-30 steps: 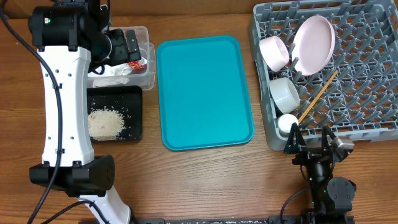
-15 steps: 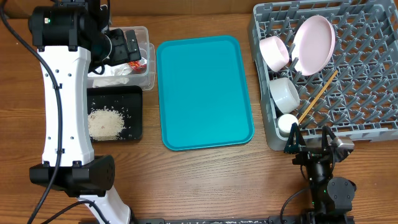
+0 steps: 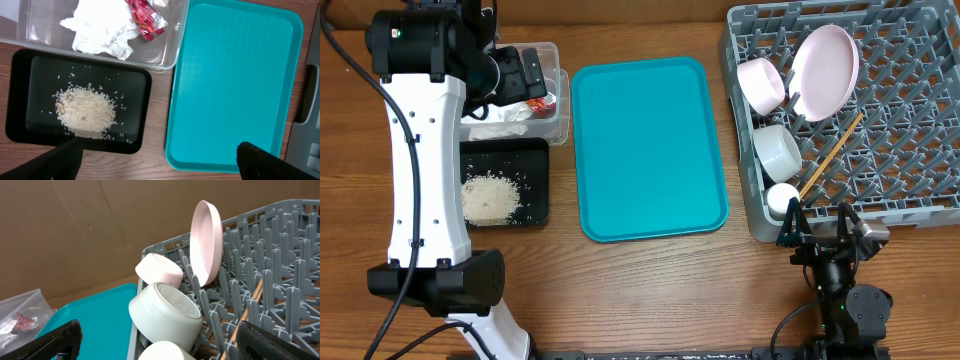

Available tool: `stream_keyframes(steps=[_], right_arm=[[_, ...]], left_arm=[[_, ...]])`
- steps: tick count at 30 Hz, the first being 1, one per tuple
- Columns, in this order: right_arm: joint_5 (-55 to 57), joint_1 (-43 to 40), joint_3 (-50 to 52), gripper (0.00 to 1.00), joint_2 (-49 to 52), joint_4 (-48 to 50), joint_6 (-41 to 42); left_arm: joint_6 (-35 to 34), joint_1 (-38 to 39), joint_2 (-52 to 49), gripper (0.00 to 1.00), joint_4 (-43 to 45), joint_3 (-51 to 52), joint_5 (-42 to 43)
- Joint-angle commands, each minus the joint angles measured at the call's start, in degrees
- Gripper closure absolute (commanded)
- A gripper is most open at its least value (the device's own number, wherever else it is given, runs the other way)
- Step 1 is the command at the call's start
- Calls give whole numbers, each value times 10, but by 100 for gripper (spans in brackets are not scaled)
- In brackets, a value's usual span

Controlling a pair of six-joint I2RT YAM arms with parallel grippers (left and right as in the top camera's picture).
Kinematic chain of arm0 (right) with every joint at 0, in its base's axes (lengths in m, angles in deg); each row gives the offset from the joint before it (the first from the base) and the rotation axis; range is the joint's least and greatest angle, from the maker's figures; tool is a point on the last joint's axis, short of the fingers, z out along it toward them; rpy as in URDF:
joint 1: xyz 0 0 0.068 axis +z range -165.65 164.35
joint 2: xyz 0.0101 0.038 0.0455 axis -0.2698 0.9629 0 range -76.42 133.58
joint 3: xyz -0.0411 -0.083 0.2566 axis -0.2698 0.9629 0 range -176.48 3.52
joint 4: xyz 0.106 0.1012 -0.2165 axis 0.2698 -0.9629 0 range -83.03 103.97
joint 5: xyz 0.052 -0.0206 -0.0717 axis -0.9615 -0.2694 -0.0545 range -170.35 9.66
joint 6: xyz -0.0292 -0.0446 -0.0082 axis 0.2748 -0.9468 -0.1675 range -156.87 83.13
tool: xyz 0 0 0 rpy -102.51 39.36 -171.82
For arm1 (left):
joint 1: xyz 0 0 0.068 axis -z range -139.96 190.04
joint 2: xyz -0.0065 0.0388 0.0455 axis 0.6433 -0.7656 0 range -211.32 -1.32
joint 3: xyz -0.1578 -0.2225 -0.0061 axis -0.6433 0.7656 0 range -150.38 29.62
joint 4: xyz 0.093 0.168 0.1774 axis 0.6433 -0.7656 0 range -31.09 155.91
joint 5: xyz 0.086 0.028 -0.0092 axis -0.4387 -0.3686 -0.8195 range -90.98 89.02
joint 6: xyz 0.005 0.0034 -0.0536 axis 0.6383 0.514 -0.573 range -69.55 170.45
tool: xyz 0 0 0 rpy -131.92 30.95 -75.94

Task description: Sort waste into correct bins and load items into the dishwasher

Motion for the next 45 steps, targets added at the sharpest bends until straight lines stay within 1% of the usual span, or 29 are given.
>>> stream_keyframes(steps=[1, 5, 7, 10, 13, 16, 22, 28, 32, 36, 40, 45], right_arm=[[7, 3, 6, 0, -7, 1, 0], [7, 3, 6, 0, -7, 1, 0], [7, 3, 6, 0, -7, 1, 0], [7, 3, 6, 0, -7, 1, 0], [7, 3, 6, 0, -7, 1, 0], [7, 3, 6, 0, -7, 1, 0], [7, 3, 6, 0, -7, 1, 0], [7, 3, 6, 0, -7, 1, 0], [7, 3, 6, 0, -7, 1, 0], [7, 3, 6, 0, -7, 1, 0], [7, 3, 6, 0, -7, 1, 0], [7, 3, 6, 0, -7, 1, 0]], left_arm=[[5, -3, 12, 0, 1, -5, -4], [16, -4, 30, 0, 4, -5, -42], [16, -4, 48, 0, 17, -3, -43], [16, -2, 94, 0, 84, 26, -34], [24, 7, 165, 0, 183, 101, -11], [49, 9, 254, 0, 278, 208, 10], [63, 9, 422, 0, 428, 436, 9], [70, 9, 603, 0, 581, 701, 7], [71, 9, 720, 0, 716, 887, 7], [71, 9, 823, 0, 840, 1048, 7], [75, 9, 903, 0, 915, 1163, 0], [79, 9, 988, 0, 944, 1255, -5]])
